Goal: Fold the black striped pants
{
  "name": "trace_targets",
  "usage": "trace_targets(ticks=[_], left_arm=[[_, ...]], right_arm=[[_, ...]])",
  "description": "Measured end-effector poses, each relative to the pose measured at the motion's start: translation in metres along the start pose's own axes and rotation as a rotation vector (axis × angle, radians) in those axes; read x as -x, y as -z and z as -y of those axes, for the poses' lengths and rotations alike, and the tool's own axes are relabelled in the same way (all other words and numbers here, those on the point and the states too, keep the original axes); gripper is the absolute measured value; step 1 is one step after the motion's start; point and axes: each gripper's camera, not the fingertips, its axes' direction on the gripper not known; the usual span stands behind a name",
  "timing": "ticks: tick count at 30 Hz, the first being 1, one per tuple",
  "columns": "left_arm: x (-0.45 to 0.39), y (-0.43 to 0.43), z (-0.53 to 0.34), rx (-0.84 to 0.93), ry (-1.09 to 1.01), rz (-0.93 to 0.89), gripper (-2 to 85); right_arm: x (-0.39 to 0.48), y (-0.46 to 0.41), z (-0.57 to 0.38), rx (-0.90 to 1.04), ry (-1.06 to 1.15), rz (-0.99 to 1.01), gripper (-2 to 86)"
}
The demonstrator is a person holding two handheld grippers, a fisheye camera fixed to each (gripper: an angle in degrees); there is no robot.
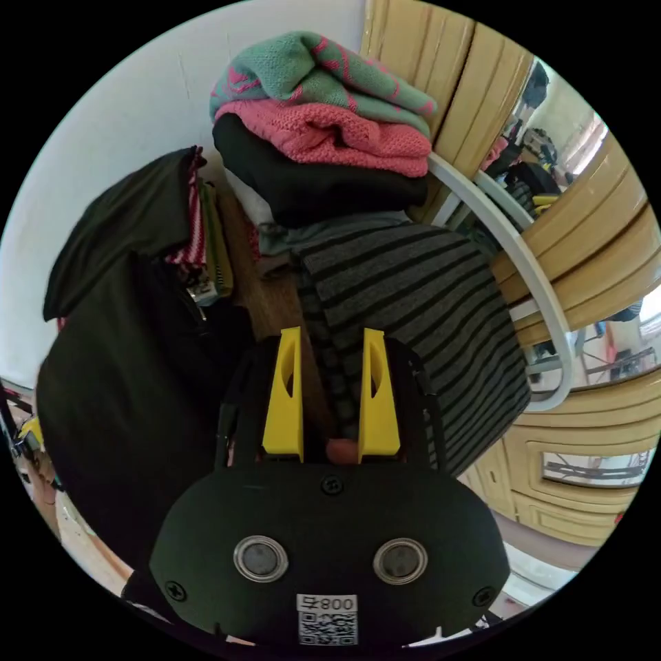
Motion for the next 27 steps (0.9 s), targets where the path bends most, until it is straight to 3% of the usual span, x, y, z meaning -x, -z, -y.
trace_targets(ticks=[6, 14, 22, 27], left_arm=[[0.023, 0.008, -0.040, 0.017, 0.095, -0.030, 0.0], [0.041, 0.022, -0.094, 0.045, 0.156, -0.092, 0.0], [0.055, 0.036, -0.158, 0.079, 0.211, -0.205, 0.0], [0.055, 0.049, -0.187, 0.079, 0.186, -0.260, 0.0]], right_arm=[[-0.011, -0.008, -0.025, -0.035, 0.070, -0.140, 8.1], [-0.114, 0.012, -0.068, -0.088, -0.210, 0.289, 5.5], [-0.224, 0.082, -0.146, -0.370, -0.426, 0.593, 3.9], [-0.261, 0.133, -0.173, -0.556, -0.452, 0.792, 3.2]])
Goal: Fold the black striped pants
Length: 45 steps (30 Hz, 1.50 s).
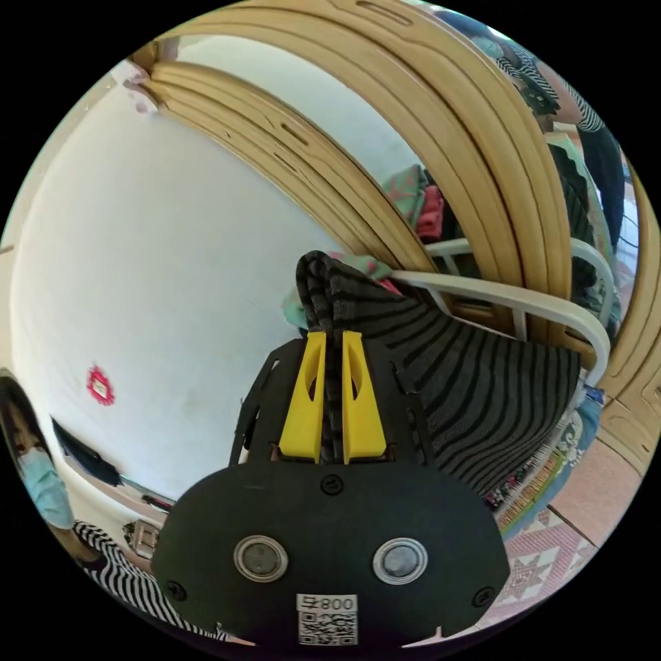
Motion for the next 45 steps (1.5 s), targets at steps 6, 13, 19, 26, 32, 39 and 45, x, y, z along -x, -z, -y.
trace_targets(ticks=[6, 13, 19, 26, 32, 39, 45], left_arm=[[-0.010, 0.029, -0.039, -0.018, -0.068, -0.036, 0.2], [-0.028, 0.089, -0.102, -0.108, -0.162, -0.051, 1.1], [-0.061, 0.167, -0.156, -0.304, -0.297, -0.040, 7.5], [-0.106, 0.270, -0.246, -0.492, -0.459, 0.229, 14.4], [-0.079, 0.358, -0.367, -0.582, -0.347, 0.355, 13.5], [-0.028, 0.409, -0.527, -0.471, -0.167, 0.351, 10.7], [0.018, 0.448, -0.637, -0.490, 0.126, 0.466, 4.1]], right_arm=[[0.066, 0.053, 0.032, -0.114, 0.103, 0.240, 2.6], [0.213, 0.093, 0.068, -0.180, 0.318, 0.410, 2.4], [0.350, 0.111, 0.062, -0.181, 0.447, 0.582, 2.3], [0.480, 0.113, 0.005, -0.082, 0.556, 0.714, 2.2], [0.543, 0.058, -0.086, 0.113, 0.448, 0.878, 2.2], [0.609, -0.034, -0.235, 0.397, 0.328, 0.983, 1.9], [0.660, -0.101, -0.342, 0.615, 0.288, 0.974, 2.0]])
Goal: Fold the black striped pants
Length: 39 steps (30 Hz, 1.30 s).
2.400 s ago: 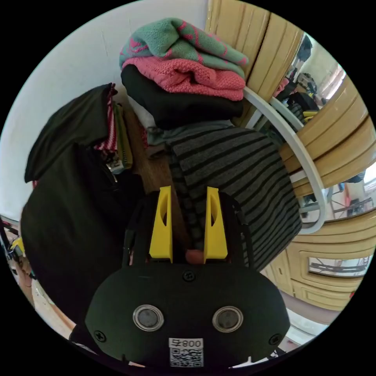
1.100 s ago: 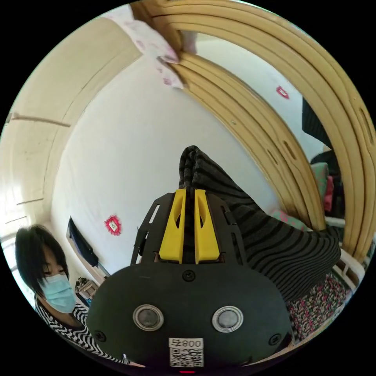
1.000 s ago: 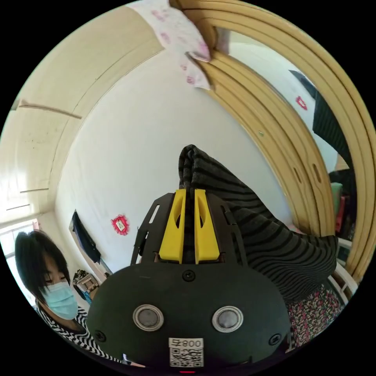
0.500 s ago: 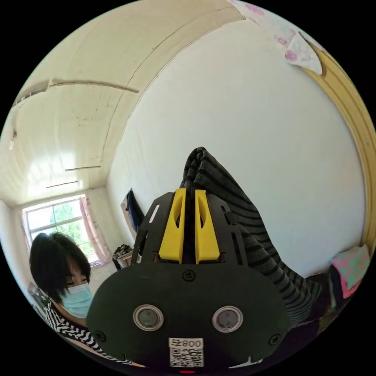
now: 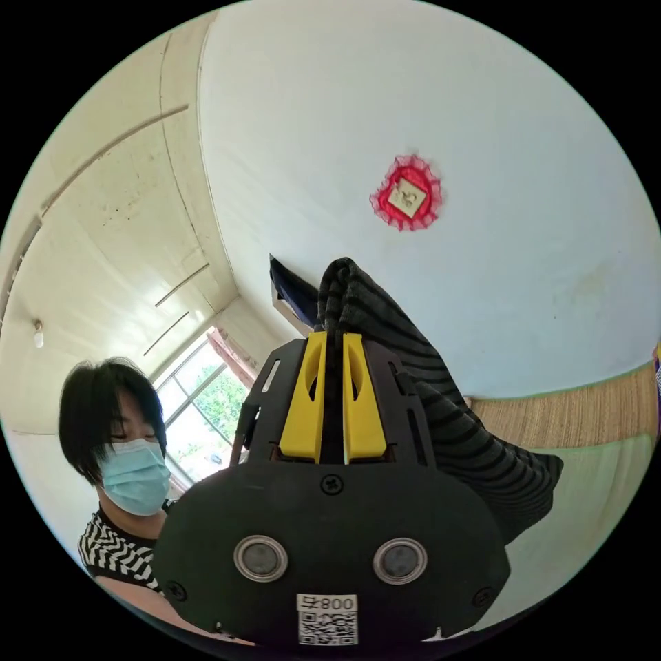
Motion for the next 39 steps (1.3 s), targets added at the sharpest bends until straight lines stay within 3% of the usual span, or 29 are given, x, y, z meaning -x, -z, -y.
trace_targets(ticks=[11, 17, 21, 26, 31, 33, 35, 39], left_arm=[[0.078, 0.155, -0.084, -0.269, 0.165, 0.234, 2.7], [0.063, 0.216, -0.098, -0.323, 0.064, 0.326, 2.3], [0.042, 0.228, -0.090, -0.250, -0.064, 0.370, 2.1], [0.052, 0.195, -0.066, -0.054, -0.112, 0.396, 1.9], [0.146, 0.060, -0.064, 0.375, -0.006, 0.451, 2.4], [0.172, 0.020, -0.079, 0.466, 0.015, 0.476, 2.6], [0.188, -0.002, -0.092, 0.468, 0.015, 0.433, 2.8], [0.208, -0.010, -0.119, 0.357, 0.004, 0.375, 2.7]], right_arm=[[-0.053, -0.087, -0.010, 0.048, -0.159, -0.041, 2.2], [-0.053, -0.083, -0.041, 0.057, -0.154, -0.079, 2.1], [-0.057, -0.066, -0.070, 0.013, -0.225, -0.107, 1.8], [-0.079, -0.063, -0.112, -0.020, -0.386, -0.217, 1.6], [-0.166, -0.066, -0.194, 0.147, -0.663, -0.629, 0.6], [-0.185, -0.072, -0.214, 0.151, -0.696, -0.625, 0.6], [-0.198, -0.092, -0.221, 0.201, -0.651, -0.663, 0.8], [-0.210, -0.168, -0.200, 0.331, -0.344, -0.719, 4.4]])
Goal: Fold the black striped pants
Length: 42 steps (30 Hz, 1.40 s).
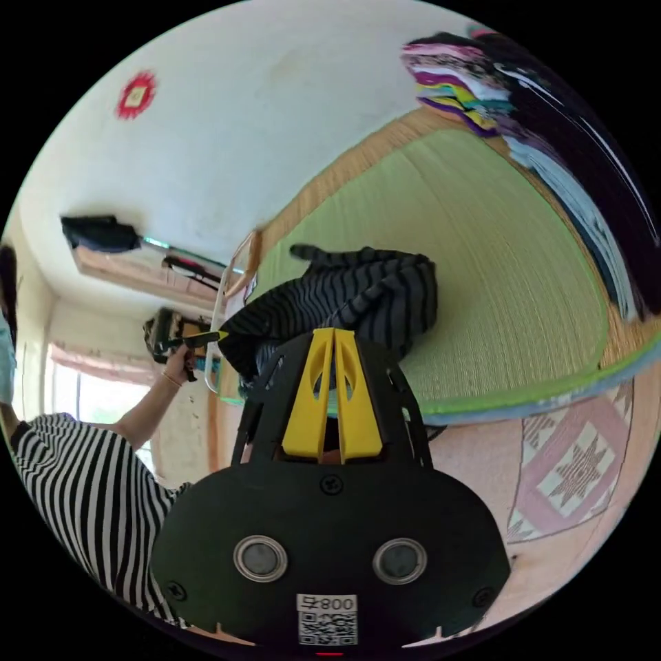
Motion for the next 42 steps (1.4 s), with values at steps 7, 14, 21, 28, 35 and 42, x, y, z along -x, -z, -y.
trace_targets(ticks=[7, 14, 21, 28, 35, 42], left_arm=[[0.015, -0.012, -0.041, -0.090, 0.035, -0.035, 2.5], [0.031, -0.035, -0.057, -0.079, 0.057, -0.042, 2.6], [0.057, -0.062, -0.060, -0.073, 0.093, -0.077, 2.5], [0.074, -0.068, -0.070, -0.142, 0.059, -0.045, 2.5], [0.089, -0.058, -0.096, -0.287, 0.016, -0.056, 2.5], [0.120, -0.028, -0.105, -0.499, -0.004, 0.004, 2.4]], right_arm=[[0.070, -0.054, 0.091, 0.019, 0.320, -0.225, 11.2], [0.059, -0.122, 0.174, 0.223, 0.284, -0.380, 13.1], [0.053, -0.193, 0.178, 0.480, 0.238, -0.439, 7.1], [0.034, -0.123, 0.163, 0.343, 0.131, -0.264, 0.1], [0.008, 0.011, 0.099, -0.042, -0.028, -0.044, 0.1], [0.022, 0.115, 0.052, -0.374, -0.013, 0.057, 0.3]])
